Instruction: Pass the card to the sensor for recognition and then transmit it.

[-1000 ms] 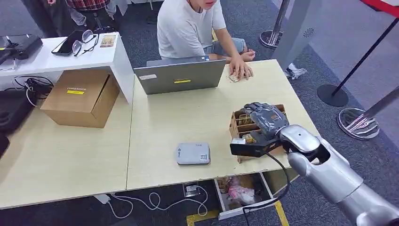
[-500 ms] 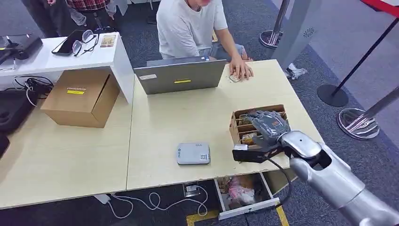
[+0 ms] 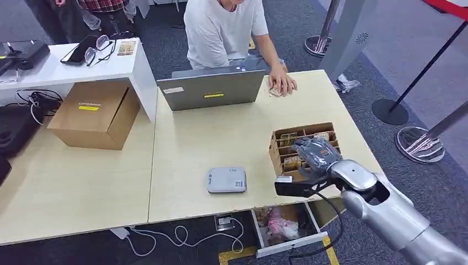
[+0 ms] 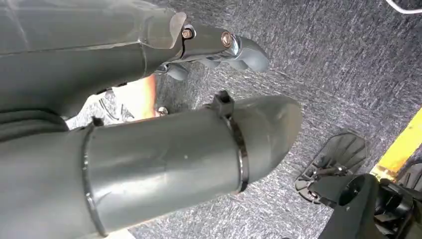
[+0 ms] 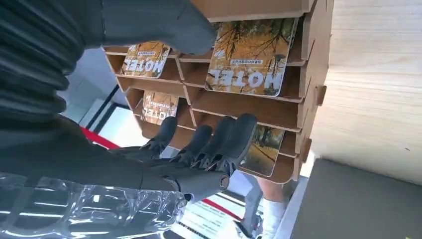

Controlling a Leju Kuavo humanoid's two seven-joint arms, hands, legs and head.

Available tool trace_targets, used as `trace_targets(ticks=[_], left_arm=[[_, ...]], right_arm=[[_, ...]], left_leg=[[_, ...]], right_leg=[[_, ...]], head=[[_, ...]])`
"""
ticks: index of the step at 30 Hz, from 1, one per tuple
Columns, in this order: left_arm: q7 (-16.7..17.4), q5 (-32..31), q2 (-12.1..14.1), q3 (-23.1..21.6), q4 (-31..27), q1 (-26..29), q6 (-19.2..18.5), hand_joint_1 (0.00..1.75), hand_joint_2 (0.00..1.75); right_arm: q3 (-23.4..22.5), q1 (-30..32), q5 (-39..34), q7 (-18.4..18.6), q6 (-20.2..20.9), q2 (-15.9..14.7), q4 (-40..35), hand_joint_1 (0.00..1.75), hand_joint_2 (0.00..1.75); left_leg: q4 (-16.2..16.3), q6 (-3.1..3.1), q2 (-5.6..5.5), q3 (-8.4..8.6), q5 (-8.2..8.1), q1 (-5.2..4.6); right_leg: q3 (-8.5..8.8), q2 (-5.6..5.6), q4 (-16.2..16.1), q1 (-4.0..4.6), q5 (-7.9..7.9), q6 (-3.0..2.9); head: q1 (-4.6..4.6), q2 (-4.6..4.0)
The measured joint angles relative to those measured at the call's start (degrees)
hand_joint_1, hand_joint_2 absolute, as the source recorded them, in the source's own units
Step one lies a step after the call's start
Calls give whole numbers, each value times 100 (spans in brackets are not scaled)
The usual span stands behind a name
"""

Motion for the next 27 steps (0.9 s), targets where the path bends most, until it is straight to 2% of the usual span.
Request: trace_targets(ticks=[7, 19, 27], left_arm=[[0, 0, 0, 0, 28, -2, 0, 0, 0], [-18, -2, 0, -2, 94, -88, -55, 0, 0], [-48, 35, 0, -2, 168, -148, -70, 0, 0]], right_arm=[[0, 8, 0, -2, 7, 0, 4, 70, 175], [70, 17, 0, -2, 9, 0, 65, 82, 175], [144, -41, 0, -24, 7, 0, 179, 80, 175]], left_leg=[[0, 0, 0, 0, 0, 0], [0, 0, -1, -1, 0, 0], [0, 0, -1, -2, 0, 0]], right_leg=[[0, 0, 0, 0, 0, 0], [0, -1, 0, 0, 0, 0], [1, -1, 1, 0, 0, 0]], head=[[2, 0], [0, 0], [0, 0]])
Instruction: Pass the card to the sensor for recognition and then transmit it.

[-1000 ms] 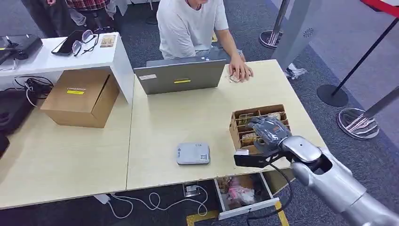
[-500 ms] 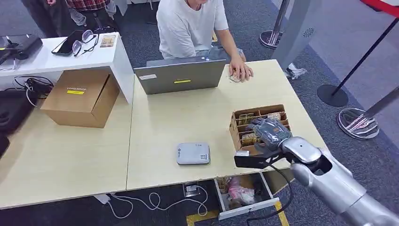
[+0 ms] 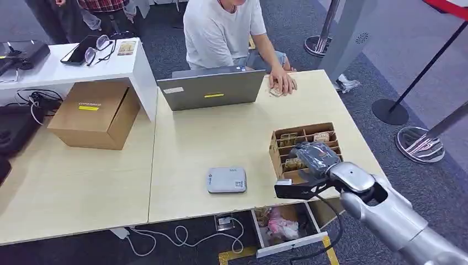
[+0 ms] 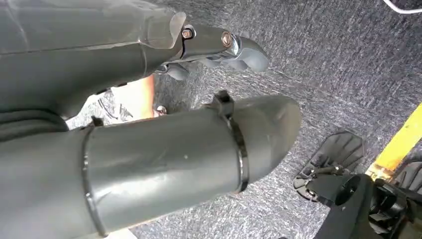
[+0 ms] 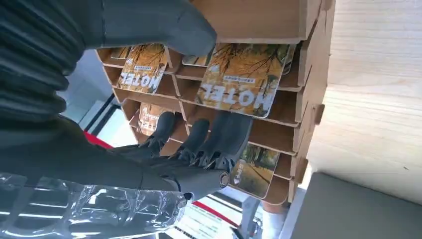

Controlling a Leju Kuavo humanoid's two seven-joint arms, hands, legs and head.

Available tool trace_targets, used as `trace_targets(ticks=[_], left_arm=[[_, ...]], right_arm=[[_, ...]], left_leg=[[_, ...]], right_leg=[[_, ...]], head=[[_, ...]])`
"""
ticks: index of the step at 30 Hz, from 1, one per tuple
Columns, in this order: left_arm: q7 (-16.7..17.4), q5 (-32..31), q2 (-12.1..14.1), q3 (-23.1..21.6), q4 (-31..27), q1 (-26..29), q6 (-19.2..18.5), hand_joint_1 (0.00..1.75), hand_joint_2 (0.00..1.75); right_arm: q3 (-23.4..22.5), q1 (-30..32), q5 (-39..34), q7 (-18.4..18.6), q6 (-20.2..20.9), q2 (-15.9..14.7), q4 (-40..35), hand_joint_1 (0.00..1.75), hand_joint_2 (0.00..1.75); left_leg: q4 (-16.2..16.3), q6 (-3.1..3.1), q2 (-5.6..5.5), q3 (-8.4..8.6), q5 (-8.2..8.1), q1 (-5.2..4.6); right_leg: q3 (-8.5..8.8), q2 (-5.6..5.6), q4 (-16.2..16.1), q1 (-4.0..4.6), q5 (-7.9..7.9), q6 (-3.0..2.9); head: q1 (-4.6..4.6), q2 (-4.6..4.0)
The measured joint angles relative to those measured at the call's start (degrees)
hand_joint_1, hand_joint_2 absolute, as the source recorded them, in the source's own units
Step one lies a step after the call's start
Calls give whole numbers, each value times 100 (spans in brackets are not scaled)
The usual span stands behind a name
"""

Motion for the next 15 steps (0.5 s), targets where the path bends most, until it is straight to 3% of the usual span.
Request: trace_targets(ticks=[15], left_arm=[[0, 7, -2, -4, 55, -42, -4, 0, 0]], right_arm=[[94, -93, 0, -7, -2, 4, 94, 84, 175]], left_leg=[[0, 0, 0, 0, 0, 0]], right_leg=[[0, 0, 0, 0, 0, 0]], head=[[2, 0]])
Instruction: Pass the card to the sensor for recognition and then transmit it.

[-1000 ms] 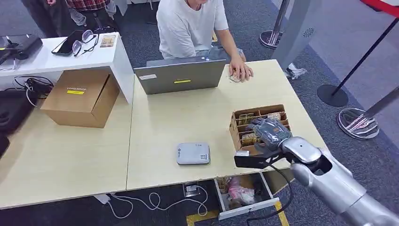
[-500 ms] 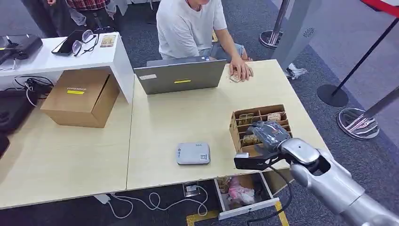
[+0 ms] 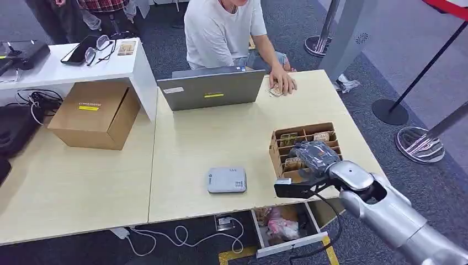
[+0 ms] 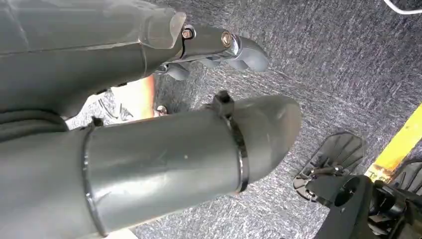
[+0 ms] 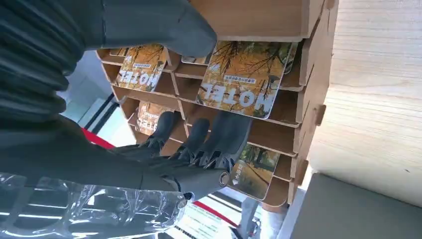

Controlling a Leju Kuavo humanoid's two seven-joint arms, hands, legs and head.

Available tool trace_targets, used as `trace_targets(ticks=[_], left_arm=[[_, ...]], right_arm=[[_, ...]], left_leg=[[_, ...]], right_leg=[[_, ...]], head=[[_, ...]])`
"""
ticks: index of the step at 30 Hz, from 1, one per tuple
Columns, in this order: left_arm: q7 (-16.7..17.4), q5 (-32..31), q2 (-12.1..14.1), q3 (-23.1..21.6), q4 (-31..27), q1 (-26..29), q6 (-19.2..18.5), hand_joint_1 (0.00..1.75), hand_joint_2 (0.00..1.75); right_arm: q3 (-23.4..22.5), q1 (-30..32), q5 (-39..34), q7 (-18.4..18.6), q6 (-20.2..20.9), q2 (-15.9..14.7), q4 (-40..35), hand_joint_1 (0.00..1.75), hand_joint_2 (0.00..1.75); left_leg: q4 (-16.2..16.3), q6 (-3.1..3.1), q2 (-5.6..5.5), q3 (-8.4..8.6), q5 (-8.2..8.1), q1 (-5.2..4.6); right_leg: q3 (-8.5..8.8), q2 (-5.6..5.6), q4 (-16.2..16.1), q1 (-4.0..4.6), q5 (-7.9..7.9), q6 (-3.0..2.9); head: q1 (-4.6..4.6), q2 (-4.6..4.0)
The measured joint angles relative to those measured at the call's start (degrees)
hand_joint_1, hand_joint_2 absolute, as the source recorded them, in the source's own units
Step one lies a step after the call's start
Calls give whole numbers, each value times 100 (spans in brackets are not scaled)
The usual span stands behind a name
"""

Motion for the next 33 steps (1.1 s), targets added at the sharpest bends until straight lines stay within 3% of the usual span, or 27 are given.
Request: trace_targets(ticks=[2, 5, 7, 13, 18, 33], left_arm=[[0, 9, 0, 0, 0, 0, -9, 0, 0], [0, 24, 2, -2, 2, -2, -20, 0, 0], [0, 26, 2, -4, 2, -6, -22, 0, 0], [-2, 63, 2, -7, 9, -7, -33, 0, 0], [-46, 103, 9, -26, 44, -10, -50, 0, 0], [-63, 138, 44, -55, 111, -25, -90, 0, 0]], right_arm=[[2, -8, 0, -20, 2, 0, 7, 80, 175], [33, -39, -18, -42, 4, 0, 31, 89, 175], [37, -48, -22, -44, 2, 0, 42, 140, 175], [81, -96, -33, -52, -4, 7, 70, 162, 175], [151, -140, -44, -52, -33, 9, 114, 175, 175], [192, -158, -72, -52, -52, 15, 195, 175, 175]], left_leg=[[0, 0, 0, 0, 0, 0], [0, 0, 0, 0, 0, 0], [0, 0, 0, 1, 0, 0], [0, 0, -4, -1, 0, 0], [0, 0, -4, 0, 0, 0], [0, -1, -2, 0, 1, 0]], right_leg=[[0, 0, 0, 0, 0, 0], [0, 0, 0, 0, 0, 0], [0, 0, 0, 0, 0, 0], [0, -2, 0, 0, 0, 0], [0, -2, 1, 0, 0, 0], [0, 0, 2, 0, 0, -1]], head=[[0, 0], [-2, 0], [0, 0], [0, 0], [0, 0], [0, 0]])
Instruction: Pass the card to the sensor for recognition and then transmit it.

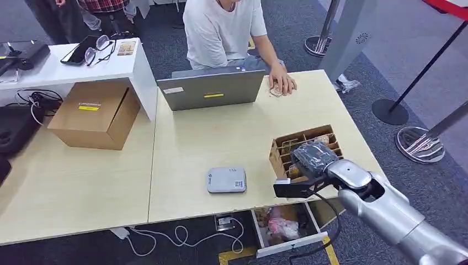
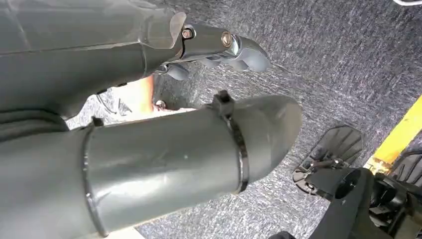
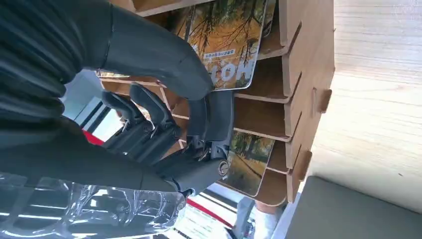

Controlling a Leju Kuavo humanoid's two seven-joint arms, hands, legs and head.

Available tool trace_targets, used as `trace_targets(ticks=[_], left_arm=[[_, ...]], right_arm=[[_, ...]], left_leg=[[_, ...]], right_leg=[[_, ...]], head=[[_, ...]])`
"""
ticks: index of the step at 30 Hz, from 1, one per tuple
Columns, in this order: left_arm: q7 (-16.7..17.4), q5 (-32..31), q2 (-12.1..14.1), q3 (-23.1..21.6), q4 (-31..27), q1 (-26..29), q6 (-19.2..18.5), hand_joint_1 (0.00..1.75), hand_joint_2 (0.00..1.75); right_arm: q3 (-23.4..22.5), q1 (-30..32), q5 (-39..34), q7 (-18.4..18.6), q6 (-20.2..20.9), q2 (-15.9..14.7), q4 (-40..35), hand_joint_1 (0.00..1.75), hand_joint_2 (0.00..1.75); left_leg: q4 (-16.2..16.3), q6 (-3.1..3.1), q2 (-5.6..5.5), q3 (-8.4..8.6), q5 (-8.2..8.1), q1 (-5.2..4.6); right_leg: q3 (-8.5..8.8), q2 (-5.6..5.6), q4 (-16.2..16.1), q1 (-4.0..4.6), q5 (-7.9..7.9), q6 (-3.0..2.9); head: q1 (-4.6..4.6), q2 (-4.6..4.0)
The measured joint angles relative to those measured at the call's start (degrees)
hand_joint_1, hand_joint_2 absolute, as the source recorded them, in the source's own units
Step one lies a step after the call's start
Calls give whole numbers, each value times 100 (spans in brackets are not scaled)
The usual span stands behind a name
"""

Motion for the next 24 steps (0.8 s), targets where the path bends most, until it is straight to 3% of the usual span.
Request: trace_targets(ticks=[24], left_arm=[[-109, 181, 83, -138, 98, -7, -24, 0, 0]], right_arm=[[7, -257, -153, -66, -116, 7, -4, 175, 175]], left_leg=[[0, -1, 0, 0, 1, 0]], right_leg=[[0, -1, 1, 0, 1, 0]], head=[[0, 0]])
